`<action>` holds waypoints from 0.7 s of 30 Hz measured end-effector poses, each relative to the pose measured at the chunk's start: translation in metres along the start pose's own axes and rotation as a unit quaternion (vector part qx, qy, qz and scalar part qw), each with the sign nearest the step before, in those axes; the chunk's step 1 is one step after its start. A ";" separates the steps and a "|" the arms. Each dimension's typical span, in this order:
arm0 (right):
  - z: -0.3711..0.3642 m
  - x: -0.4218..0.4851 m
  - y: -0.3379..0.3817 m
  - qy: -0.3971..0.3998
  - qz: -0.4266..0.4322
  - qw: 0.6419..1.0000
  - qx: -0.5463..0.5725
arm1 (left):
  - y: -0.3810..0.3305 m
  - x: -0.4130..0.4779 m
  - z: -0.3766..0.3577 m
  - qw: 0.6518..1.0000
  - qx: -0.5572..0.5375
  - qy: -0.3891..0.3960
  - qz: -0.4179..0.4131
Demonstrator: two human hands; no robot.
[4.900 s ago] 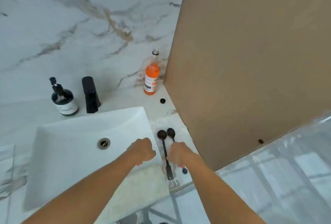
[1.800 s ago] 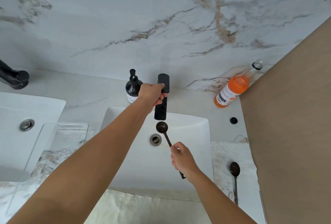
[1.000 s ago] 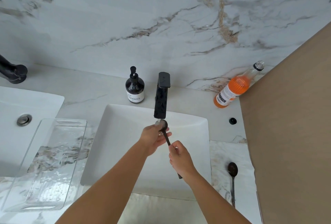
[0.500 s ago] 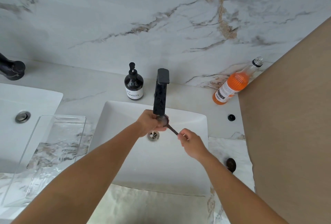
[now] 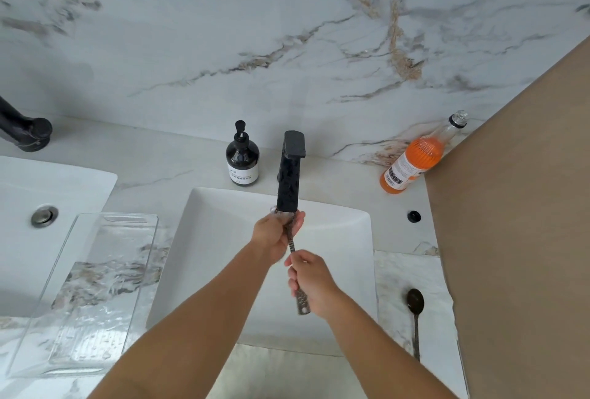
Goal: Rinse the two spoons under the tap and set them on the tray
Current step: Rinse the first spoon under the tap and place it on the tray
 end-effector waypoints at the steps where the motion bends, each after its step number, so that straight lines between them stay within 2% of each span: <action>1: -0.006 -0.003 -0.004 0.015 -0.020 0.999 0.036 | 0.001 -0.001 0.002 1.000 -0.001 -0.003 0.003; 3: 0.001 -0.005 -0.004 0.033 -0.022 0.999 0.010 | -0.007 -0.001 0.011 0.998 0.069 -0.001 -0.003; 5: 0.028 -0.001 0.008 0.028 0.021 0.992 -0.118 | -0.021 0.001 0.021 0.975 0.222 0.013 -0.004; 8: 0.072 0.008 0.037 0.022 0.088 0.942 -0.324 | -0.036 -0.001 0.021 0.939 0.340 0.045 0.019; 11: 0.095 0.016 0.063 0.005 0.131 0.898 -0.421 | -0.036 -0.004 0.005 0.929 0.367 0.054 0.006; 13: 0.094 0.017 0.064 -0.020 0.135 0.905 -0.402 | -0.035 -0.002 -0.002 0.952 0.305 0.030 -0.020; 15: 0.077 0.013 0.051 -0.044 0.123 0.936 -0.326 | -0.032 0.003 -0.004 0.971 0.234 0.001 -0.046; 18: 0.026 0.002 0.010 -0.046 0.049 0.993 -0.095 | -0.016 0.008 0.005 0.992 0.111 -0.052 -0.026; 20: -0.003 -0.007 -0.007 -0.024 -0.007 0.999 0.025 | -0.002 0.006 0.014 0.996 0.067 -0.063 -0.003; 21: -0.008 -0.008 -0.011 -0.015 -0.020 0.999 0.037 | 0.001 0.005 0.019 0.996 0.068 -0.062 -0.001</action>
Point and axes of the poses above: each hand's wrist, its own x-axis towards the middle knuckle, its own z-axis out of the back of the hand, y = z × x, the point moved 4 cm from there along x, towards the middle knuckle, and after that the axes turned 8 degrees about -x, right-handed, at the moved point
